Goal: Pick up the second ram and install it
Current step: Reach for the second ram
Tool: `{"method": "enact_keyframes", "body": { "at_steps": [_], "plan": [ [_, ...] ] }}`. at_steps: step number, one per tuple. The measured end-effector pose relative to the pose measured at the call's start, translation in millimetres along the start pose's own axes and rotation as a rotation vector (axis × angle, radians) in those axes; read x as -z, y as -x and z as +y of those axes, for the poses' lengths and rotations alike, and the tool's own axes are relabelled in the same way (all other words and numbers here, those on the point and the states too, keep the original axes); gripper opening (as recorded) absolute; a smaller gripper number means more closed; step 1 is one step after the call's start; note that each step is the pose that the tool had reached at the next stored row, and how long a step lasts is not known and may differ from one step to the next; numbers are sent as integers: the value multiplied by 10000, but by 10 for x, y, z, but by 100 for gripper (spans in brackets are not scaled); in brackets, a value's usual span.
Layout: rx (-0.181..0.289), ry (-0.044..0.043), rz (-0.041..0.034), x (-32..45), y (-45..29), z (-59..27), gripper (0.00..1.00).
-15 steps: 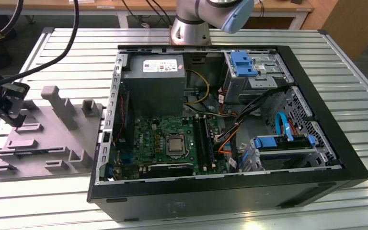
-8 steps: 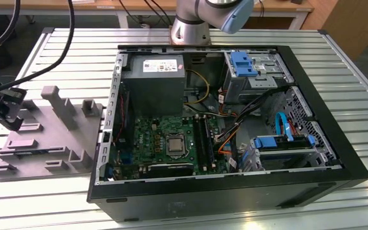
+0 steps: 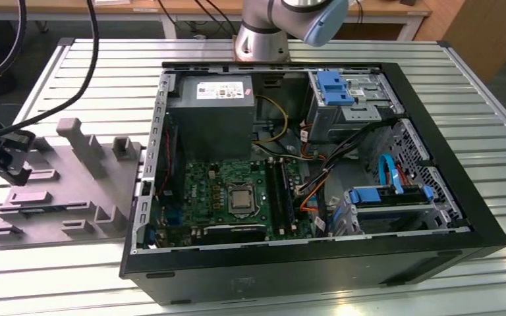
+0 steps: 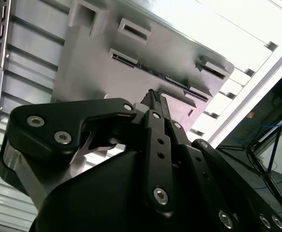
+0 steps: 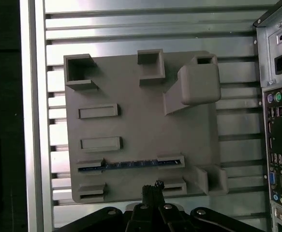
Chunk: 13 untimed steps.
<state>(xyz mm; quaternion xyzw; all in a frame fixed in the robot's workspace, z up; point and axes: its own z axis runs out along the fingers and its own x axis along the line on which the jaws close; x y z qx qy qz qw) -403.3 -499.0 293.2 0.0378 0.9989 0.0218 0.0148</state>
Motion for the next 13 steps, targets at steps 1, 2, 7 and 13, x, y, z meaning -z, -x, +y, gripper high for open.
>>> {"method": "enact_keyframes", "body": {
  "at_steps": [1, 2, 7, 13],
  "plan": [
    [0, 0, 1, -17, -7, -1, 11],
    [0, -1, 2, -34, -16, -2, 11],
    [0, 0, -1, -119, -70, -10, 11],
    [-1, 1, 0, -175, -158, -19, 11]
  ]
}}
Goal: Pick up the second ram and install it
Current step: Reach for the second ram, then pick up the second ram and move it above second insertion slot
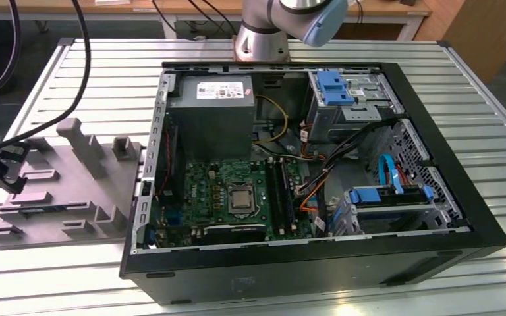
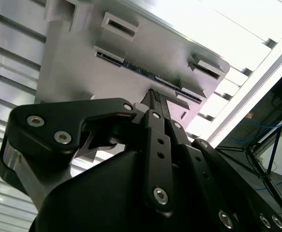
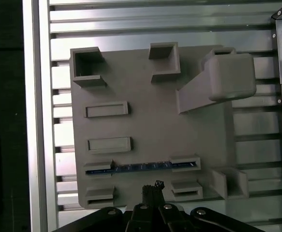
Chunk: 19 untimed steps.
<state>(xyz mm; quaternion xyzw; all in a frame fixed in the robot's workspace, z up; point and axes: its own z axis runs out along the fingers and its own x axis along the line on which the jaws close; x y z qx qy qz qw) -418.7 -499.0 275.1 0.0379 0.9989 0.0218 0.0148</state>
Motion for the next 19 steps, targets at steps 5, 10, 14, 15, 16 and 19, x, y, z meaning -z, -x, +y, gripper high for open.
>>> {"method": "enact_keyframes", "body": {
  "at_steps": [5, 10, 14, 15, 16, 19],
  "plan": [
    [1, -1, 1, 1, -4, 0, 11],
    [1, -1, 1, 0, -5, -1, 11],
    [1, -1, 0, 0, -5, -1, 11],
    [5, -1, 1, 0, -5, -1, 11],
    [35, -1, 3, -1, -5, -1, 11],
    [385, 9, 18, -6, -5, -1, 11]
  ]
}}
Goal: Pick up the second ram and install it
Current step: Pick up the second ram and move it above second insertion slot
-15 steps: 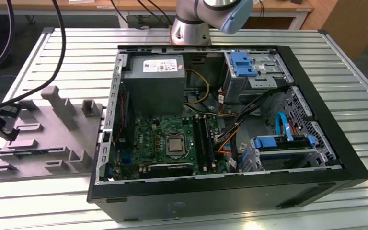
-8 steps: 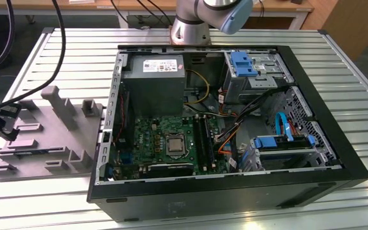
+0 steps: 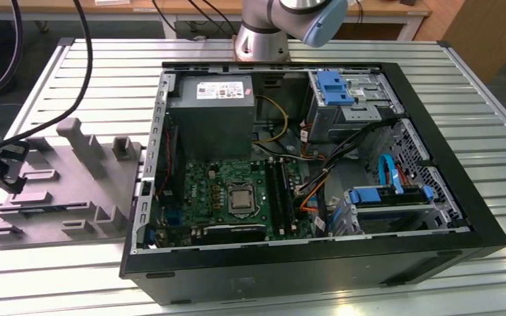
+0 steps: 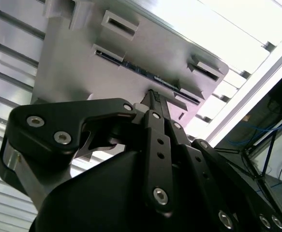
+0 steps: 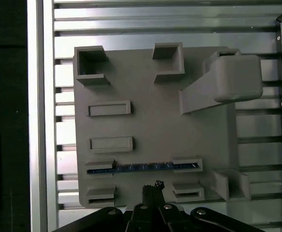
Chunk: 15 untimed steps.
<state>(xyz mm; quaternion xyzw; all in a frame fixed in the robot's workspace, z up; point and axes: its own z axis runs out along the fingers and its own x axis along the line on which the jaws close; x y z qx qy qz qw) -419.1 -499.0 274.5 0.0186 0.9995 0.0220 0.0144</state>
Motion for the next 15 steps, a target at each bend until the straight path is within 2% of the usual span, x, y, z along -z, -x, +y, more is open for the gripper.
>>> {"method": "enact_keyframes", "body": {
  "at_steps": [15],
  "plan": [
    [2721, 76, 122, -35, -1, -1, 11]
  ]
}}
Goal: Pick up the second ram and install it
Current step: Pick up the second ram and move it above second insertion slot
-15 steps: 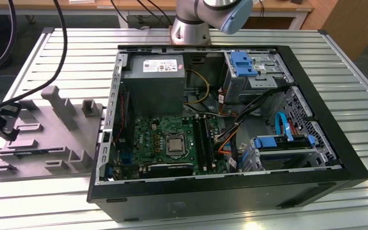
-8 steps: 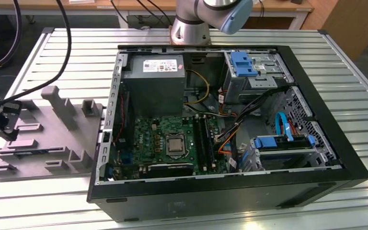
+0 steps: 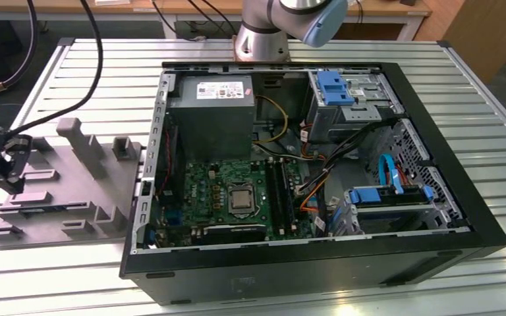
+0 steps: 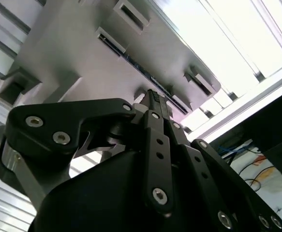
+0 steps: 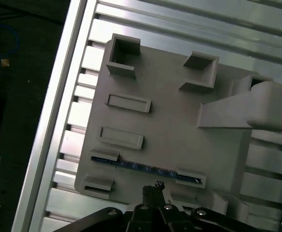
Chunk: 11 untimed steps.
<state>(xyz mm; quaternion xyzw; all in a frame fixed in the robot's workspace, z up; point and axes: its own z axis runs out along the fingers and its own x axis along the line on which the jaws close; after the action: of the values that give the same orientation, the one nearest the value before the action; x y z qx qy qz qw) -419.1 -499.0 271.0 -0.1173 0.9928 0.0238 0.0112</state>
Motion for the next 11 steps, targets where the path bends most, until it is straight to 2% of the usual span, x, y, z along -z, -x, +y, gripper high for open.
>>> {"method": "enact_keyframes", "body": {
  "at_steps": [11],
  "plan": [
    [1991, 56, 88, -27, 0, -1, 11]
  ]
}}
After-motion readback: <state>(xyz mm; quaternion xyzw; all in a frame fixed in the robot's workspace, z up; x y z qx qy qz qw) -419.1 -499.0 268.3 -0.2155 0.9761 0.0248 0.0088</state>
